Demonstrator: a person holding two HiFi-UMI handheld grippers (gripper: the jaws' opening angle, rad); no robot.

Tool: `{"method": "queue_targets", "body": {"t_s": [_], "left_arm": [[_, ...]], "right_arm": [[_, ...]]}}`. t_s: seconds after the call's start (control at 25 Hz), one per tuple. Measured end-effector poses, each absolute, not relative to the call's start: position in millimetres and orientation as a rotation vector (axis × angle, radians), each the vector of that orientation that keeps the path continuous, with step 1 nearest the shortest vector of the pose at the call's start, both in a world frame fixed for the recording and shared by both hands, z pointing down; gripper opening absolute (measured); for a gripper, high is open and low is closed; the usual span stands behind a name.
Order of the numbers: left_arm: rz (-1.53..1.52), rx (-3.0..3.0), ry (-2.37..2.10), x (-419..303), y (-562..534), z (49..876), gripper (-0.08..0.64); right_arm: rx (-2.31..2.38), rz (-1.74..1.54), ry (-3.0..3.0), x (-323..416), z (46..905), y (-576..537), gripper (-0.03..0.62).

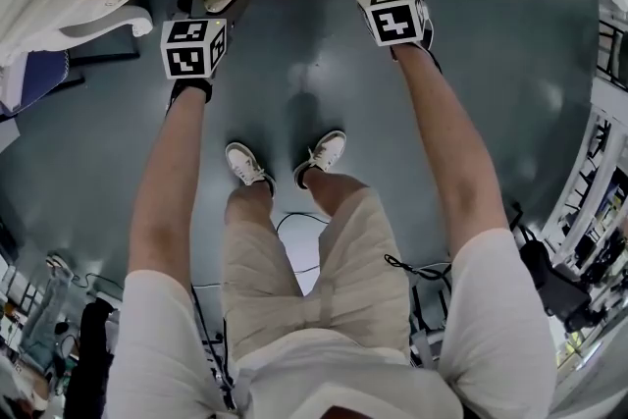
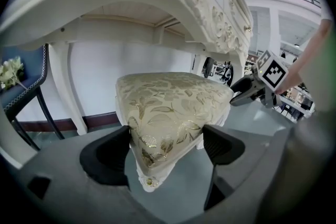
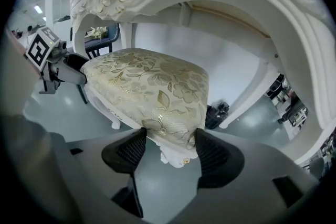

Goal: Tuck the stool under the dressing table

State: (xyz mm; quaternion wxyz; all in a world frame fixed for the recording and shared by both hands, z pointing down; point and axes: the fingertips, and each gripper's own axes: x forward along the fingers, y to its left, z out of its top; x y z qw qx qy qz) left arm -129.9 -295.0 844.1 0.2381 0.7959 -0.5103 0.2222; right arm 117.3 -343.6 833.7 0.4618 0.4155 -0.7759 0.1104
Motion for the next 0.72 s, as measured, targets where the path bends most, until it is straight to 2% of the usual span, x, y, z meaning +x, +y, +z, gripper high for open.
{"method": "queue_targets", "body": {"t_s": [0.72], "left_arm": [[0.602,2.168,-1.422,-134.1,-313.6,845.0,0.442]], "right_arm": [[1.024,0.275,-1.951,115.9,835.5,-360.7,0.287]]}}
